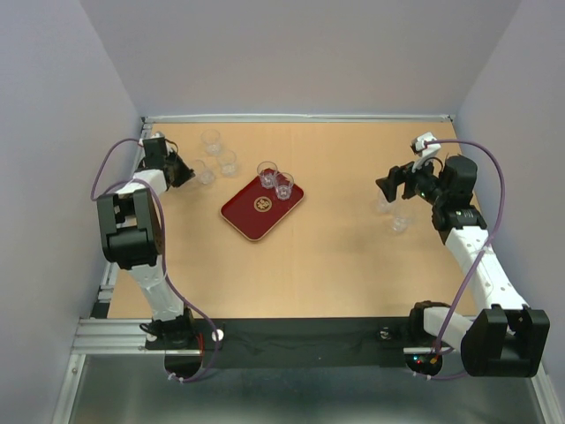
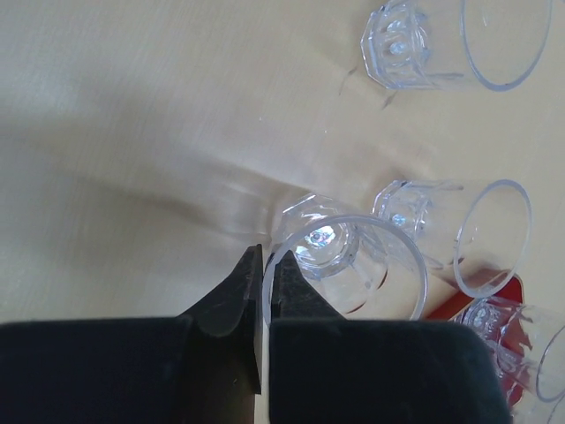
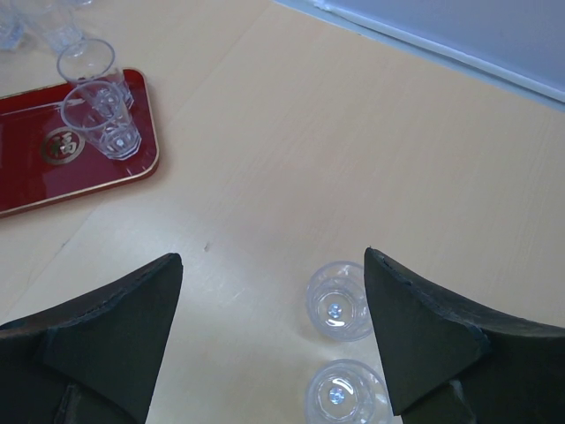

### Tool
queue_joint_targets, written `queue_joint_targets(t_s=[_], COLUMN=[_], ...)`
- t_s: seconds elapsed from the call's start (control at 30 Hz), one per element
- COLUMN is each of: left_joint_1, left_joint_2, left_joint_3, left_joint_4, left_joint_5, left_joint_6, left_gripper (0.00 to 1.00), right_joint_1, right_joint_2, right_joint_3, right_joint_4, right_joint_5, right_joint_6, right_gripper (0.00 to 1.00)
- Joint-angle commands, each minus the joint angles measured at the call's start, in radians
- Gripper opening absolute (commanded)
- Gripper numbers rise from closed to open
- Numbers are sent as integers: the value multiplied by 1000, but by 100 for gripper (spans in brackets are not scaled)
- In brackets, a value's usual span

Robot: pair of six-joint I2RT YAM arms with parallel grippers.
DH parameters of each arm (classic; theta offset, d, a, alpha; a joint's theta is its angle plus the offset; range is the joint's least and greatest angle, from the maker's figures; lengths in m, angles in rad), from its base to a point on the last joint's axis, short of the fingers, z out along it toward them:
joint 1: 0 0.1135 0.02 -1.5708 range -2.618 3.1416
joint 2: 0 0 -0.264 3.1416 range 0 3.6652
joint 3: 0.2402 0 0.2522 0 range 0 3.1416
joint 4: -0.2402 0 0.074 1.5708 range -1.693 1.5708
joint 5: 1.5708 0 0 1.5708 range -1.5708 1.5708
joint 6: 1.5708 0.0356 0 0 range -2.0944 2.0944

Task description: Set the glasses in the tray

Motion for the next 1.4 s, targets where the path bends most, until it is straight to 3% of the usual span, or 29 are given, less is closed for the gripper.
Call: queue_joint_targets(t_s=[0.0, 0.3, 0.6, 0.93, 1.37], left_joint_1=[1, -28, -142, -301, -392], left_joint_2=[-127, -259, -265, -201, -127], left_joint_3=[-33, -122, -127, -61, 2], left_joint_4=[9, 6, -20, -37, -89], left_joint_5=[8, 102, 189, 105, -48], left_joint_6=[41, 85, 133, 138, 145], left_gripper=[0, 0, 0, 0, 0], right_joint_1=[-5, -5, -5, -5, -5], right_joint_2=[-22, -22, -22, -21, -21], right_joint_3=[-11, -14, -17, -17, -20], right_joint_4=[54, 54, 55, 55, 55], right_joint_5=[-14, -18, -17, -14, -9], right_joint_6=[-13, -15, -25, -31, -36], right_gripper=[88, 88, 88, 88, 88])
